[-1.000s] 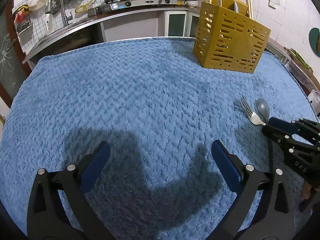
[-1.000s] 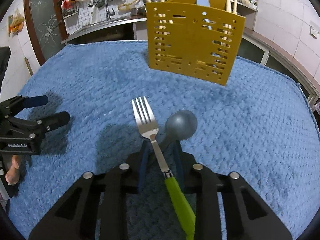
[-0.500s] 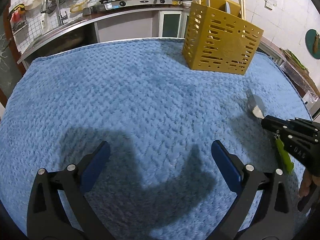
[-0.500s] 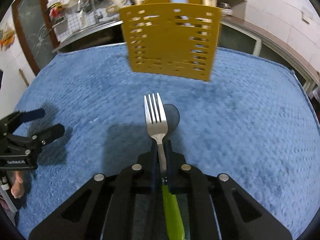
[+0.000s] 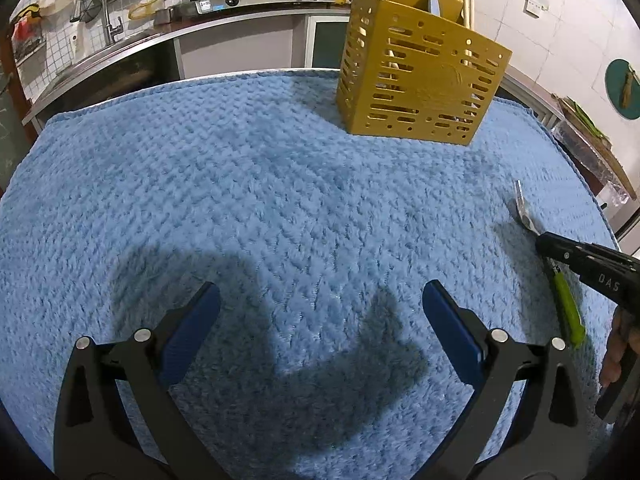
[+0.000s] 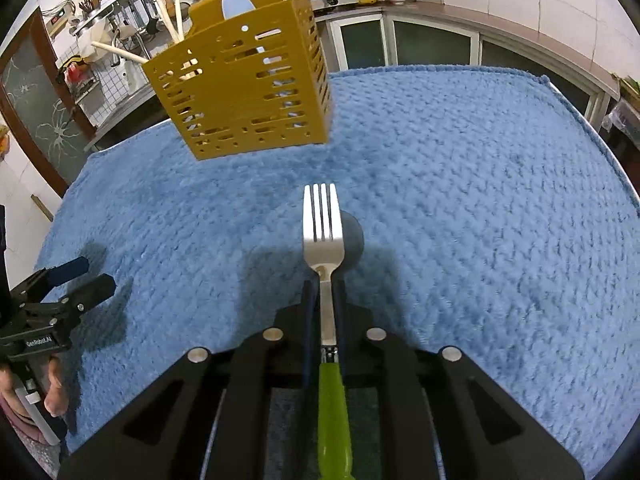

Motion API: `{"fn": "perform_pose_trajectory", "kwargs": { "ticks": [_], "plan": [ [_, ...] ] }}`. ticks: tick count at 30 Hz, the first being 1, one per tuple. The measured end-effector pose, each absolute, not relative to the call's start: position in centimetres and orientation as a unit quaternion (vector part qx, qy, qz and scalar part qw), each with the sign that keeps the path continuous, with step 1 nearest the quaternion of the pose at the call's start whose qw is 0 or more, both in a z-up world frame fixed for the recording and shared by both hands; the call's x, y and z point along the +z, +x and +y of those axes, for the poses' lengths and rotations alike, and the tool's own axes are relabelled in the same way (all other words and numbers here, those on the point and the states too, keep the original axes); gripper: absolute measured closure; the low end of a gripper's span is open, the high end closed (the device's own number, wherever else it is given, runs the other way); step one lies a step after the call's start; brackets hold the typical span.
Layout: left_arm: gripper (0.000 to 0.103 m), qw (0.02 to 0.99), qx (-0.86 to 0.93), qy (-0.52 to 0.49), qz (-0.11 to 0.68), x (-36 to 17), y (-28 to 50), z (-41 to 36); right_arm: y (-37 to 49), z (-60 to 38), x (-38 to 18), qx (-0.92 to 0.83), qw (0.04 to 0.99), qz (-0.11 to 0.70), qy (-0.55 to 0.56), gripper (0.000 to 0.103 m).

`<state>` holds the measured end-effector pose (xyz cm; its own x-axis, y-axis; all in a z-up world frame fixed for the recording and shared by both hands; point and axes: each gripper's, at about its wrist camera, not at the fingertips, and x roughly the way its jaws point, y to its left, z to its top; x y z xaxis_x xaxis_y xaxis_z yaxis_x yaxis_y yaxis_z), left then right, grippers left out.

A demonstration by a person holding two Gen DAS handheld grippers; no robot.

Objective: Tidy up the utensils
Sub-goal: 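Close the right tool on the fork handle and lift the fork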

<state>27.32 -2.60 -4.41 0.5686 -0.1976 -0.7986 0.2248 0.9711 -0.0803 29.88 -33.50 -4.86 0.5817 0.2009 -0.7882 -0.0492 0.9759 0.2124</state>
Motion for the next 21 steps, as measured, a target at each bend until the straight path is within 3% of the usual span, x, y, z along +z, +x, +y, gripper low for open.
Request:
{"fn": "perform_pose_trajectory", "kwargs": {
  "ticks": [21],
  "plan": [
    [0.005, 0.892, -0.11, 0.019, 0.437, -4.2, 27.0, -3.3, 29.6, -36.1, -4.8, 0.03, 0.877, 0.475, 0.068, 0.091]
  ]
}}
